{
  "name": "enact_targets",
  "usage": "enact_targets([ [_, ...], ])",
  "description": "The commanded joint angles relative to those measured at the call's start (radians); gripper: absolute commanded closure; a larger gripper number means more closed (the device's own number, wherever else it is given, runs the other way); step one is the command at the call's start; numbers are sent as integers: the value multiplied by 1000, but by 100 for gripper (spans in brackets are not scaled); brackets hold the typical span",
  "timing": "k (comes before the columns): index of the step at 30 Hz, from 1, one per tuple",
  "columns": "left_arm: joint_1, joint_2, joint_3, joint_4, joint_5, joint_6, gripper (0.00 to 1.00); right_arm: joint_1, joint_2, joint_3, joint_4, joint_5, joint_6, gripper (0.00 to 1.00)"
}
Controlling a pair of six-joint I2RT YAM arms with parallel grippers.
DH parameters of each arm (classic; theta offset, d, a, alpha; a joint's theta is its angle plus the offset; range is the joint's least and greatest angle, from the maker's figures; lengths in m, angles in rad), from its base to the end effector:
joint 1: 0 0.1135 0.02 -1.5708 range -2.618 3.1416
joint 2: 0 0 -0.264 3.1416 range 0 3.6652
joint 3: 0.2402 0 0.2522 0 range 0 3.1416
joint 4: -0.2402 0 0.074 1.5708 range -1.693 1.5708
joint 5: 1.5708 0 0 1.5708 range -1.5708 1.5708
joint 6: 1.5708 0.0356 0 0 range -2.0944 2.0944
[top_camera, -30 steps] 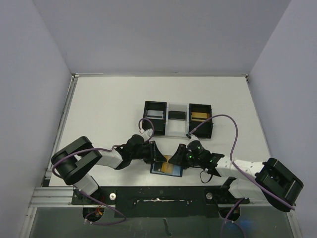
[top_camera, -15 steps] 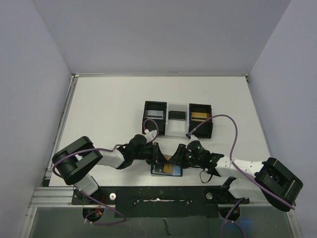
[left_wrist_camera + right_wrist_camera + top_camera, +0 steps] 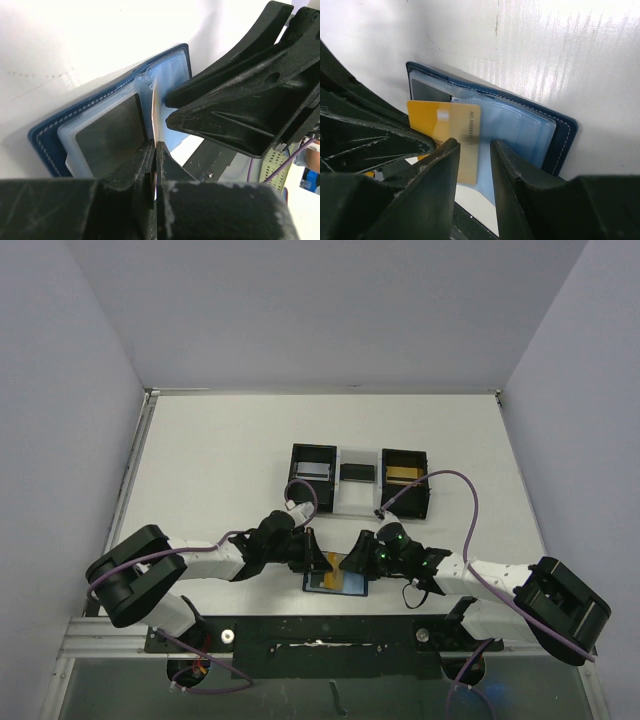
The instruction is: Take the credit cards out of the card holder
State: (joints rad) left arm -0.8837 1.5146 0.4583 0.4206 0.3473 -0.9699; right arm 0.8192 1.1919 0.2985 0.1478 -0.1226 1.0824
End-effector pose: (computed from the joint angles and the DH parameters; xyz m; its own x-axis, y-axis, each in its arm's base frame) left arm 0.1584 -0.2121 0.1295 -0.9558 -0.0578 -0.2883 0.1986 0.5961 -0.7780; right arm 0.1354 0.1513 0.1313 -0.9119 0.3079 -0.2715 0.0401 0.7249 0.6877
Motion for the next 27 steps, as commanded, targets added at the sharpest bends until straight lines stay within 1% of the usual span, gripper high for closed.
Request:
enact_targets([
  [1,20,-85,31,-103,-49,63,100,0,25,-7,-186,59,-47,66],
  [5,37,-123,32,-180,-71,97,100,-5,10,40,-231,67,-84,68],
  [9,39,-204,27,-259,-142,101,100,-5,-57,109,-290,78,-128,68],
  [12,39,-293,21,-313,-213,100,100,-6,-109,143,-296,77,-141,66],
  [15,42,-351,12,-342,-248,100,100,-4,-112,178,-270,50,-155,66],
  [18,45,-395,9,-373,-279,100,100,13,-64,220,-213,18,-154,66],
  [23,53,-473,-10,-432,-363,87,100,76,70,285,-172,45,-136,68],
  [27,58,-538,-35,-441,-383,76,100,84,168,261,-160,48,-109,69],
])
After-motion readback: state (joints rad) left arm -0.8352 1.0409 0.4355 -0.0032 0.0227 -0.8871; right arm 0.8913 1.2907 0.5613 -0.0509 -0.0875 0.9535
